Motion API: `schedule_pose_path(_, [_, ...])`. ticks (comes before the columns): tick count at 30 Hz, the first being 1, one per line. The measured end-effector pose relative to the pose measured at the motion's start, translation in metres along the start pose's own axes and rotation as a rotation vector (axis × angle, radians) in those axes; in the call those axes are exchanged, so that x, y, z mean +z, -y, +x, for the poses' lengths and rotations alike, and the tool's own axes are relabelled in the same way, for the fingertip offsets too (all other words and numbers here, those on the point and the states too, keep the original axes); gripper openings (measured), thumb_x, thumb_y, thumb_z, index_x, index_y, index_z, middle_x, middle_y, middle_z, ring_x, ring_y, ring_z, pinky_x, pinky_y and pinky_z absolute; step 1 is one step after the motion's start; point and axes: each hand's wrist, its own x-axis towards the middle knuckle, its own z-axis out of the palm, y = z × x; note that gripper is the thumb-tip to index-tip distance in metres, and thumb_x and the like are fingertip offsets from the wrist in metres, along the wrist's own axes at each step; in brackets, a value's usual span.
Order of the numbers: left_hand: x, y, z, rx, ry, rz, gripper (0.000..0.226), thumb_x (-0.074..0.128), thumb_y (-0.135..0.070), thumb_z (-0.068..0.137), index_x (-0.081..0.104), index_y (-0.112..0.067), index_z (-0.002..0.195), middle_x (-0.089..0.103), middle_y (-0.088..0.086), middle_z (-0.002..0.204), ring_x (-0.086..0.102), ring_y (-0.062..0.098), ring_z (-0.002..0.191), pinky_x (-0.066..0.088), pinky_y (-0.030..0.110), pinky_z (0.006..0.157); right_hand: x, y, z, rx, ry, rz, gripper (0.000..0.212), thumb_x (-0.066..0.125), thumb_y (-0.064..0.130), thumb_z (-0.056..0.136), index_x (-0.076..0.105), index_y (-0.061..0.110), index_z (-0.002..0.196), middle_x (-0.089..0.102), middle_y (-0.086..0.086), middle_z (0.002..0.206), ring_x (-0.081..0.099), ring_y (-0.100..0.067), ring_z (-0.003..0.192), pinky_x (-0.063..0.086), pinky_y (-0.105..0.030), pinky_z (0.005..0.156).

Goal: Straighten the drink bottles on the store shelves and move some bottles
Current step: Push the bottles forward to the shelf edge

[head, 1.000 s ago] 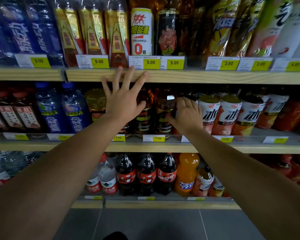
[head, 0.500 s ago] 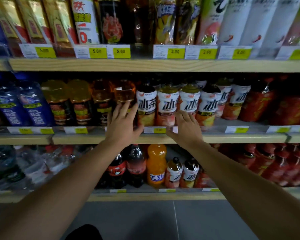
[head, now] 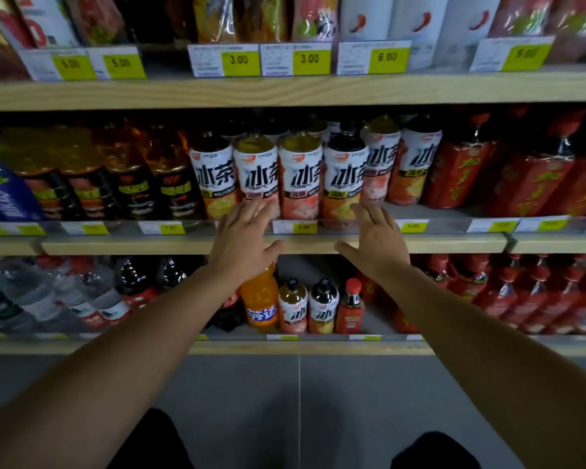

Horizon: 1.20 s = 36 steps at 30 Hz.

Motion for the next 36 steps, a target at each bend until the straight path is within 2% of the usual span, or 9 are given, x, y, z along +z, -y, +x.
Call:
schedule_pose_path(3, [-0.008, -0.028, 0.007, 0.019, 0.045, -0.032, 0.080, 0.055, -0.053, 0.093, 0.018, -0.025, 0.157, 0.019, 0.004, 0.164, 0.015, 0.030, 0.149, 0.018, 0.047, 0.121, -0.022, -0.017, -0.006, 0.031, 0.003, -0.014, 0.085, 0.069, 0.049, 0.084, 0.029, 0.017, 0.152, 0.029, -0.003, 0.156, 0.022, -0.028, 0.145, 0.026, -0.044, 0.118])
schedule_pose_path(7, [-0.019, -0.050, 0.016, 0.066, 0.034, -0.073, 0.080, 0.056, -0.051, 0.092, 0.018, -0.026, 0.157, 0.019, 0.003, 0.163, 0.015, 0.029, 0.148, 0.020, 0.049, 0.120, -0.045, -0.029, -0.005, 0.029, -0.020, -0.035, 0.084, 0.068, 0.049, 0.085, 0.030, 0.015, 0.151, 0.029, -0.004, 0.156, 0.022, -0.030, 0.144, 0.026, -0.044, 0.118])
schedule_pose_path(13, [-0.041, -0.066, 0.041, 0.121, -0.073, -0.079, 0.078, 0.054, -0.054, 0.094, 0.020, -0.027, 0.158, 0.018, 0.002, 0.164, 0.015, 0.030, 0.149, 0.017, 0.048, 0.121, -0.088, -0.022, 0.020, -0.107, -0.245, -0.118, 0.081, 0.071, 0.048, 0.082, 0.037, 0.012, 0.146, 0.037, -0.008, 0.150, 0.028, -0.032, 0.142, 0.025, -0.044, 0.118])
schedule_pose_path(19, [-0.090, -0.086, 0.060, 0.255, -0.152, -0.034, 0.077, 0.056, -0.051, 0.093, 0.021, -0.026, 0.157, 0.019, 0.004, 0.164, 0.015, 0.028, 0.149, 0.018, 0.050, 0.120, -0.150, -0.013, 0.039, -0.147, -0.442, -0.086, 0.072, 0.068, 0.044, 0.085, 0.041, 0.012, 0.144, 0.038, -0.011, 0.150, 0.030, -0.034, 0.140, 0.026, -0.044, 0.116])
schedule_pose_path(22, [-0.115, -0.097, 0.078, 0.310, -0.263, -0.001, 0.074, 0.055, -0.052, 0.092, 0.026, -0.026, 0.155, 0.023, 0.004, 0.162, 0.019, 0.028, 0.147, 0.019, 0.048, 0.120, -0.173, -0.014, 0.058, -0.154, -0.447, -0.113, 0.076, 0.066, 0.044, 0.086, 0.033, 0.016, 0.148, 0.030, -0.008, 0.155, 0.024, -0.034, 0.143, 0.025, -0.046, 0.118])
schedule_pose_path(25, [-0.129, -0.109, 0.088, 0.286, -0.292, 0.001, 0.074, 0.055, -0.050, 0.094, 0.023, -0.028, 0.156, 0.020, 0.004, 0.163, 0.014, 0.027, 0.149, 0.014, 0.045, 0.121, -0.182, -0.018, 0.077, -0.148, -0.454, -0.128, 0.079, 0.064, 0.045, 0.088, 0.025, 0.019, 0.152, 0.023, -0.007, 0.159, 0.016, -0.033, 0.148, 0.021, -0.048, 0.120])
schedule_pose_path(30, [-0.139, -0.116, 0.100, 0.236, -0.341, 0.065, 0.075, 0.056, -0.051, 0.093, 0.023, -0.027, 0.156, 0.019, 0.004, 0.163, 0.017, 0.029, 0.148, 0.017, 0.050, 0.121, -0.175, -0.034, 0.088, -0.122, -0.415, -0.178, 0.083, 0.061, 0.050, 0.089, 0.016, 0.026, 0.155, 0.011, -0.006, 0.164, 0.003, -0.031, 0.151, 0.011, -0.049, 0.122])
schedule_pose_path(36, [-0.162, -0.115, 0.130, 0.155, -0.422, 0.129, 0.076, 0.056, -0.051, 0.092, 0.023, -0.024, 0.156, 0.022, 0.006, 0.162, 0.021, 0.031, 0.147, 0.019, 0.049, 0.120, -0.172, -0.047, 0.095, -0.175, -0.435, -0.211, 0.081, 0.053, 0.057, 0.091, 0.013, 0.030, 0.155, 0.010, -0.004, 0.164, -0.001, -0.032, 0.151, 0.002, -0.051, 0.122])
